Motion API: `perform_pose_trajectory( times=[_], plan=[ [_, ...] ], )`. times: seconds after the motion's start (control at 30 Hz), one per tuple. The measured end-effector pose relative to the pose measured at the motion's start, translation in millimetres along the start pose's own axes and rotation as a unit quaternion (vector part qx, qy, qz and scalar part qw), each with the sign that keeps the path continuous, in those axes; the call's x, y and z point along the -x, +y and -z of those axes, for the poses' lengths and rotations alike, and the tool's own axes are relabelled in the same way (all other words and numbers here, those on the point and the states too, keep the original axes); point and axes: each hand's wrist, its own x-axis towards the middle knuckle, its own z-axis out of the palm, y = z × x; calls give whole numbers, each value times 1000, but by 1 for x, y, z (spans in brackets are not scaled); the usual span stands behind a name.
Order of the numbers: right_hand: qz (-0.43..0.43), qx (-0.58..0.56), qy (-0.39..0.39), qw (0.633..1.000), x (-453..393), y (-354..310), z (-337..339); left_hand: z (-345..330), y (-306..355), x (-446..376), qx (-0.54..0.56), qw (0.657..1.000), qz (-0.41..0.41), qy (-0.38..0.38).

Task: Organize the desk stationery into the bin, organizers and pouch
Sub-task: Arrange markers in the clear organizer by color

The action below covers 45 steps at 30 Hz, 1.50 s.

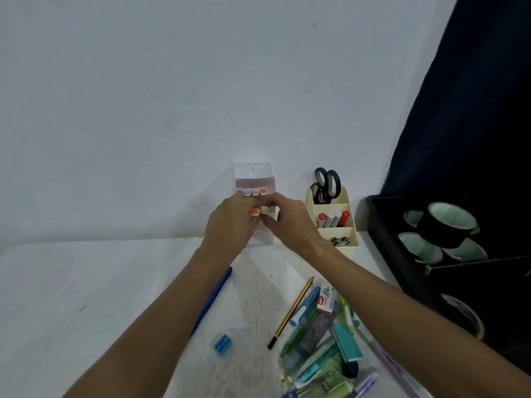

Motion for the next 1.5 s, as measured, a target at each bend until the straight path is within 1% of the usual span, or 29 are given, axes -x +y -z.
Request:
perform_pose_trajectory(
  times=[0.13, 0.27, 0.37, 0.5, 0.73, 0.83, 0.9, 1.2, 1.3, 1.4, 1.5],
  plan=[
    [1, -2, 4, 1000, -2, 7, -11, -7, -5, 0, 6, 1000, 18, -4],
    [-9, 18, -9, 1000, -7, 12, -16, -17, -10, -5, 15, 998, 48, -29],
    [-7, 24, -10, 1000, -9, 14, -17, -21, -12, -7, 0, 999, 46, -21],
    [-7, 44, -13, 999, -10, 18, -19, -25, -16, -8, -37, 996, 80, -32],
    [6, 132, -17, 991, -13, 20, -26, -31, -19, -13, -70, 991, 99, -56],
    [25, 196, -25, 980, -16, 21, -29, -34, -19, -14, -78, 991, 95, -59],
    [27, 206, -22, 978, -17, 21, -30, -36, -20, -14, -82, 991, 92, -52],
    [9, 213, -16, 977, -16, 20, -33, -39, -22, -9, -20, 997, 79, -18],
    [4, 207, -34, 978, -15, 19, -32, -39, -17, -5, -8, 997, 80, -23],
    [23, 172, -65, 983, -8, 16, -27, -35, -12, -3, -14, 996, 80, -48],
    [66, 108, -49, 991, 10, 10, -13, -25, -3, 12, -11, 997, 56, -52]
  ],
)
